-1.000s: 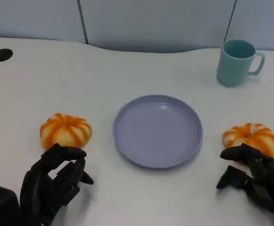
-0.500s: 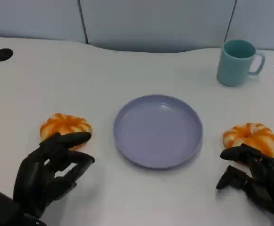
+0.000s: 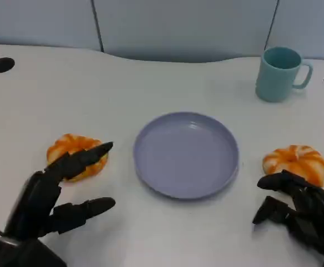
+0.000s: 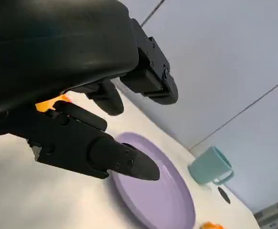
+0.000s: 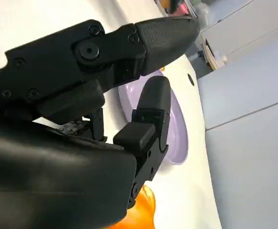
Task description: Grasp the bread from the table and place it into the plate.
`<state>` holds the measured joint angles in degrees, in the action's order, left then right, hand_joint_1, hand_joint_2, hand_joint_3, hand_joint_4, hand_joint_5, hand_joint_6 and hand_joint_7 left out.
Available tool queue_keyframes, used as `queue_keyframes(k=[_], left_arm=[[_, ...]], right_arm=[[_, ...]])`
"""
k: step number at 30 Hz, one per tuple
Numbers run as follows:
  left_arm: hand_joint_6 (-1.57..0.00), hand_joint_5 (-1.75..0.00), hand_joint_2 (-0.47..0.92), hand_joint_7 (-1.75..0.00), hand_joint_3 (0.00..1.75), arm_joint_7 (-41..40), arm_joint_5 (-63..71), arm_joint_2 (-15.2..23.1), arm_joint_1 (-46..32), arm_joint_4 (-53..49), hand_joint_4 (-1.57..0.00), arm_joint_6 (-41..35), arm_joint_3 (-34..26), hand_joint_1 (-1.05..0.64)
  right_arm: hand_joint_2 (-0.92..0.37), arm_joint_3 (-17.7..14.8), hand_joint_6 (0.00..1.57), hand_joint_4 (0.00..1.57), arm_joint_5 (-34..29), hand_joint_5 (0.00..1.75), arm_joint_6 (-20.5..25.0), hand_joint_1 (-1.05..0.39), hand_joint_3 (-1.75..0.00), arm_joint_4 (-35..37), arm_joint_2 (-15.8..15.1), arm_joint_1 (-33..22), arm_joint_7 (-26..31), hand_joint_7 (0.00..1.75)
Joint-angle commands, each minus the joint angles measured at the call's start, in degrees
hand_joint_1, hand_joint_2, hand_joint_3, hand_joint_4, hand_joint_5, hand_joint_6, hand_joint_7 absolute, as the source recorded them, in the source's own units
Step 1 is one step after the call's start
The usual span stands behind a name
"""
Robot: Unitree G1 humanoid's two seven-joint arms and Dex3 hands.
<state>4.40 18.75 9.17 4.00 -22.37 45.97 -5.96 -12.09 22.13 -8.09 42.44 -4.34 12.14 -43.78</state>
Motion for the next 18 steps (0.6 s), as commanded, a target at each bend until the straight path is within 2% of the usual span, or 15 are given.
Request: queue_keyframes(k=[1,5,7,9,17,18], left_arm=[[-0.28,-0.41,0.91,0.00,0.00,-5.4,15.1,8.2,2.2,7.0,-0.05,-4.8,1.3,-0.68],[-0.22,-0.31,0.91,0.00,0.00,-8.3,22.4,10.9,2.5,11.5,0.00,-10.7,3.4,-0.72],[-0.18,-0.18,0.92,-0.01,0.01,-8.9,26.3,12.6,3.1,13.1,0.00,-14.1,4.9,-0.74],[-0.17,-0.12,0.92,-0.01,0.02,-8.8,30.4,14.2,3.8,14.7,0.00,-18.2,6.4,-0.76],[-0.17,-0.09,0.92,-0.01,0.04,-10.3,31.1,16.7,4.1,16.1,0.00,-23.0,10.0,-0.78],[-0.17,-0.09,0.92,-0.01,0.04,-6.9,31.7,17.0,7.4,12.9,0.00,-25.5,11.5,-0.78]], right_arm=[[-0.92,0.1,0.68,0.62,-0.3,1.42,0.6,-0.47,-0.17,-0.2,-0.1,-0.9,0.6,0.92],[-0.92,0.0,0.68,0.63,-0.2,1.41,0.8,-0.46,-0.17,-0.4,0.0,-1.1,0.6,0.91],[-0.92,0.0,0.68,0.63,-0.1,1.41,1.1,-0.46,-0.17,-0.7,0.1,-1.2,0.8,0.91],[-0.92,0.0,0.68,0.63,-0.2,1.41,1.4,-0.46,-0.17,-1.0,0.2,-1.3,1.0,0.91],[-0.92,0.0,0.68,0.63,-0.1,1.42,1.8,-0.46,-0.17,-1.4,0.2,-1.4,1.0,0.91],[-0.92,0.0,0.68,0.63,-0.1,1.42,1.9,-0.46,-0.17,-1.3,0.2,-1.4,0.9,0.91]])
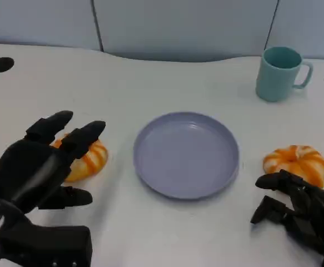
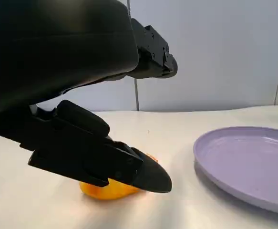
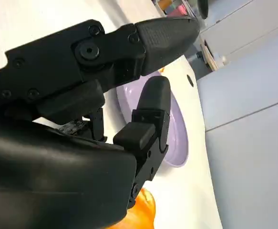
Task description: Grasp the bread from the table and place it into the plate.
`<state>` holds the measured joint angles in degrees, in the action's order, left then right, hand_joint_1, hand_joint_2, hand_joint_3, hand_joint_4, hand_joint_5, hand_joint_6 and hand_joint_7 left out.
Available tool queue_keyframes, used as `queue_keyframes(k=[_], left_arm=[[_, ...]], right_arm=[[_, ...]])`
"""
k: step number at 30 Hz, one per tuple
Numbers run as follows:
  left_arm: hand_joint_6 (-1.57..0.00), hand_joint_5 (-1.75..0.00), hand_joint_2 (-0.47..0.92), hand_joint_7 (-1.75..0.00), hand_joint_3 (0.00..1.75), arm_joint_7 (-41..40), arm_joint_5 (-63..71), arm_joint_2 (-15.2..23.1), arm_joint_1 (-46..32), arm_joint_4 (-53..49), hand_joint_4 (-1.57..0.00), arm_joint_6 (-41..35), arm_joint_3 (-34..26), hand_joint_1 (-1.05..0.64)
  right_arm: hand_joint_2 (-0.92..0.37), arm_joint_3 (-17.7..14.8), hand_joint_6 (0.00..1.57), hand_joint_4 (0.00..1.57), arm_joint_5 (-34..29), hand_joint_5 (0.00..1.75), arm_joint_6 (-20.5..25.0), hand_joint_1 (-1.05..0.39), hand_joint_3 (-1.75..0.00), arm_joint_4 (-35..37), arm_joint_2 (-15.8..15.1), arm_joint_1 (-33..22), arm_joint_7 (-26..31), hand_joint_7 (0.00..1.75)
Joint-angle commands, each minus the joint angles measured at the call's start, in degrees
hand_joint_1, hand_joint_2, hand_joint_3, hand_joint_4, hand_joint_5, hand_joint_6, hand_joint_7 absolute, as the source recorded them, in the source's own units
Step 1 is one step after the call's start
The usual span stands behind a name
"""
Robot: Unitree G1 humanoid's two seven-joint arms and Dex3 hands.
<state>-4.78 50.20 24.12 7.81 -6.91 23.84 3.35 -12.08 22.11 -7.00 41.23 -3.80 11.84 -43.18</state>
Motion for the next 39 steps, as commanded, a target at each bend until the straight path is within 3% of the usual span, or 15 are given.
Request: queue_keyframes(k=[1,9,21,34,39], left_arm=[[-0.16,-0.06,0.90,0.00,0.02,5.2,0.5,2.3,6.9,-6.2,0.00,-5.5,3.6,-0.75],[-0.06,-0.03,0.91,0.00,0.02,7.6,2.5,1.8,21.2,-26.7,0.00,-11.6,13.7,-0.73],[-0.08,0.00,0.89,-0.01,0.00,0.1,1.4,-4.8,36.8,-54.7,0.00,-13.5,23.6,-0.70],[-0.08,0.00,0.87,0.00,0.00,-0.3,0.2,-10.0,44.4,-67.0,0.00,-17.2,29.7,-0.67],[-0.11,-0.01,0.84,-0.01,0.00,0.4,-2.4,-11.5,43.9,-69.2,-0.01,-17.8,29.2,-0.63]], right_arm=[[-0.92,-0.1,0.68,0.62,0.0,1.41,0.6,-0.45,-0.18,0.2,-0.3,-1.0,0.0,0.91],[-0.92,-0.5,0.68,0.62,0.2,1.41,1.3,-0.47,-0.16,0.0,-0.7,-1.3,-0.1,0.91],[-0.92,-1.0,0.68,0.63,0.3,1.40,-1.4,-0.48,-0.17,2.9,-1.2,-0.3,-2.0,0.90],[-0.92,-1.3,0.70,0.64,0.3,1.43,-2.2,-0.48,-0.16,3.6,-1.2,-0.2,-2.5,0.93],[-0.92,-1.3,0.69,0.63,0.4,1.43,-1.6,-0.48,-0.16,2.6,-1.1,-0.8,-2.2,0.93]])
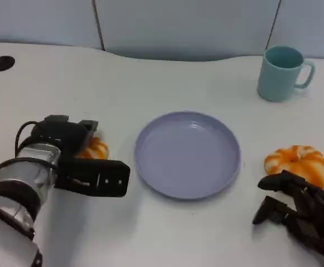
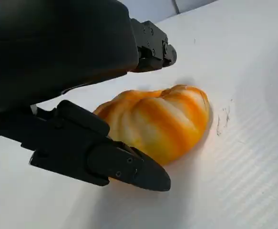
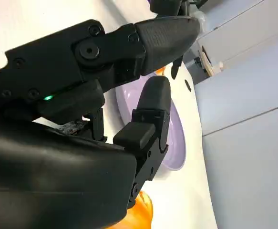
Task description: Grasp the bread from the table and place it into the plate.
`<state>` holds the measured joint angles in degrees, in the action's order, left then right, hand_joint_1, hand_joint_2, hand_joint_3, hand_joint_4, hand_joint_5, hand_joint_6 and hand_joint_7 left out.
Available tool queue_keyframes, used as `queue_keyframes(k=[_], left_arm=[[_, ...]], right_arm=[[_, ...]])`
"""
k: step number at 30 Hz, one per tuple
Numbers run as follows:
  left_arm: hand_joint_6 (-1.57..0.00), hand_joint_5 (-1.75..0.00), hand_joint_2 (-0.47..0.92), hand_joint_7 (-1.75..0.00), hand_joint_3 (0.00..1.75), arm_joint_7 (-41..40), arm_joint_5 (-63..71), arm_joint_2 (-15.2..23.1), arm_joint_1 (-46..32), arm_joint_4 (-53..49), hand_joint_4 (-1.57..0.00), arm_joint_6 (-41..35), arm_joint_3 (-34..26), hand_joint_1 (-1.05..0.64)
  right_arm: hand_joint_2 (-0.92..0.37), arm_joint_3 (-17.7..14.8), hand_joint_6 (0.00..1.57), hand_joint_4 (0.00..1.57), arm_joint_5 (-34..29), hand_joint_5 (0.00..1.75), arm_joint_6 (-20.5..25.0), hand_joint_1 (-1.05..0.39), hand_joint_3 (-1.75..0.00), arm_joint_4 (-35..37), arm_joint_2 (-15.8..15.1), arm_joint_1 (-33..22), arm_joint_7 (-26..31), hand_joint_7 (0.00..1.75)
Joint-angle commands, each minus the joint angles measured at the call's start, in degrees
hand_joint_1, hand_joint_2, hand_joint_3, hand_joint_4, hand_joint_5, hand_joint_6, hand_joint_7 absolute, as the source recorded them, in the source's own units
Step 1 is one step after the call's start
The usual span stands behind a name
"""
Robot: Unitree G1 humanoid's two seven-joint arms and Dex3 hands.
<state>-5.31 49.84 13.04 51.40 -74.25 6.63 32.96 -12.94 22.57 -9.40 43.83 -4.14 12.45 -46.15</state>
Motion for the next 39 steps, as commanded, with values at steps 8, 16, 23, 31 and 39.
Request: queue_keyframes(k=[8,16,23,31,39], left_arm=[[-0.14,-0.01,0.83,-0.01,0.00,4.5,-4.5,-1.2,-0.5,-3.1,-0.02,-0.7,0.0,-0.59],[-0.19,-0.04,0.80,-0.02,0.00,2.9,-6.0,-2.0,-2.5,-3.3,-0.10,-1.4,0.1,-0.49],[-0.66,-0.13,0.91,-0.06,0.02,-5.9,-5.5,-1.6,-4.8,-3.4,-0.55,0.6,1.5,-0.18],[-1.15,-1.47,0.89,-0.10,0.00,-15.8,-5.1,-0.4,-6.4,-3.2,-0.74,4.4,1.9,-0.27],[-1.20,-1.65,0.89,-0.09,0.00,-16.8,-5.2,-0.4,-6.4,-3.6,-0.72,4.7,2.3,-0.27]], right_arm=[[-0.92,-0.5,0.67,0.63,0.6,1.43,2.3,-0.47,-0.15,-2.2,-0.9,-2.8,0.6,0.93],[-0.92,-0.5,0.67,0.63,1.2,1.42,3.2,-0.48,-0.15,-5.2,-1.1,-4.7,0.2,0.95],[-0.92,-0.8,0.67,0.62,1.6,1.42,4.6,-0.48,-0.15,-6.6,-1.3,-5.2,0.8,0.96],[-0.92,-0.9,0.66,0.62,1.6,1.42,5.3,-0.48,-0.16,-7.3,-1.2,-5.6,0.8,0.95],[-0.92,-1.0,0.66,0.62,1.5,1.41,5.6,-0.48,-0.15,-7.7,-1.2,-5.7,0.8,0.95]])
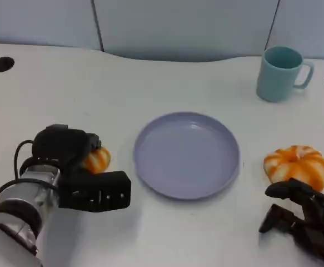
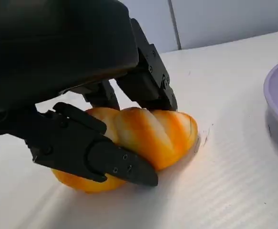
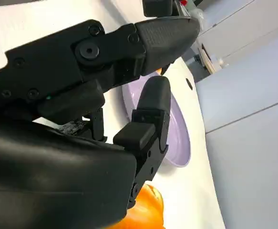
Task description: Grasp the bread from the table and place it into the plate.
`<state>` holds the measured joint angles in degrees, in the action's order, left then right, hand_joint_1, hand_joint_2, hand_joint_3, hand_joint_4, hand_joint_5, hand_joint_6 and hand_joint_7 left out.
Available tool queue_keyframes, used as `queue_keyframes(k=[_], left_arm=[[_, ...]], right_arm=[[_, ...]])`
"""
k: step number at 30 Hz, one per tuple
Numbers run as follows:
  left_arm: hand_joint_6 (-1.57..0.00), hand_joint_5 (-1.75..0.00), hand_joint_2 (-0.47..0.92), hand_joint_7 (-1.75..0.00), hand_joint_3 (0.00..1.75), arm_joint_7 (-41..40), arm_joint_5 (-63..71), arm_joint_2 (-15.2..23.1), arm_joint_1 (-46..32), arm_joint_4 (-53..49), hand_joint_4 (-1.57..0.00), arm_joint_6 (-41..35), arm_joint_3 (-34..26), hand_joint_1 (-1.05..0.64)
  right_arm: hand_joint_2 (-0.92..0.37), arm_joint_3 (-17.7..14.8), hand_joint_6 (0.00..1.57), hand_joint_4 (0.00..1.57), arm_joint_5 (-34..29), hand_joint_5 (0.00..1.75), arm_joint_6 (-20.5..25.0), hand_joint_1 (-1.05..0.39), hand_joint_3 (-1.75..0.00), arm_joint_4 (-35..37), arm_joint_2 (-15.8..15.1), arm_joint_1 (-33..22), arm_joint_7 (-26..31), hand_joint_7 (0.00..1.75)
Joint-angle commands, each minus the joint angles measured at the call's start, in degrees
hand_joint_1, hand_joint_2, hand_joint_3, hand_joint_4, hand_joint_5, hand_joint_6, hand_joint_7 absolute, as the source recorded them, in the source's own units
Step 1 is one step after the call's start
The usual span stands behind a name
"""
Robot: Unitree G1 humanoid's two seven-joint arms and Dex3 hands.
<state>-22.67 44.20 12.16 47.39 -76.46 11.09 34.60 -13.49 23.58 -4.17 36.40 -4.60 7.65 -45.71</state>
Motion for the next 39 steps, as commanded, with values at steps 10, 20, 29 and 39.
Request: queue_keyframes(k=[10,20,29,39], left_arm=[[-0.59,-1.75,0.92,-1.34,0.31,-3.0,0.1,2.0,-0.5,-0.3,-0.68,3.5,-0.1,-0.20],[-0.56,-1.75,0.92,-1.58,0.21,-5.5,-0.6,3.5,3.1,1.4,-0.72,8.2,-1.5,-0.17],[-0.73,-1.75,0.91,-1.39,0.24,-11.7,1.6,2.9,7.0,3.1,-0.81,13.5,0.2,-0.16],[-0.68,-1.75,0.87,-1.61,0.26,-13.6,1.8,0.9,8.1,3.9,-0.83,16.2,0.2,-0.12]], right_arm=[[-0.92,0.2,0.67,0.63,-0.2,1.41,-0.3,-0.47,-0.17,0.2,-0.5,-0.5,0.9,0.94],[-0.92,0.4,0.68,0.63,-0.5,1.41,-1.1,-0.47,-0.17,1.0,-0.4,0.0,1.3,0.94],[-0.92,0.6,0.68,0.64,-0.6,1.40,-1.0,-0.47,-0.15,2.2,-0.3,0.9,1.4,0.93],[-0.92,0.8,0.67,0.64,-0.5,1.40,-1.8,-0.47,-0.16,2.5,0.0,0.9,1.4,0.93]])
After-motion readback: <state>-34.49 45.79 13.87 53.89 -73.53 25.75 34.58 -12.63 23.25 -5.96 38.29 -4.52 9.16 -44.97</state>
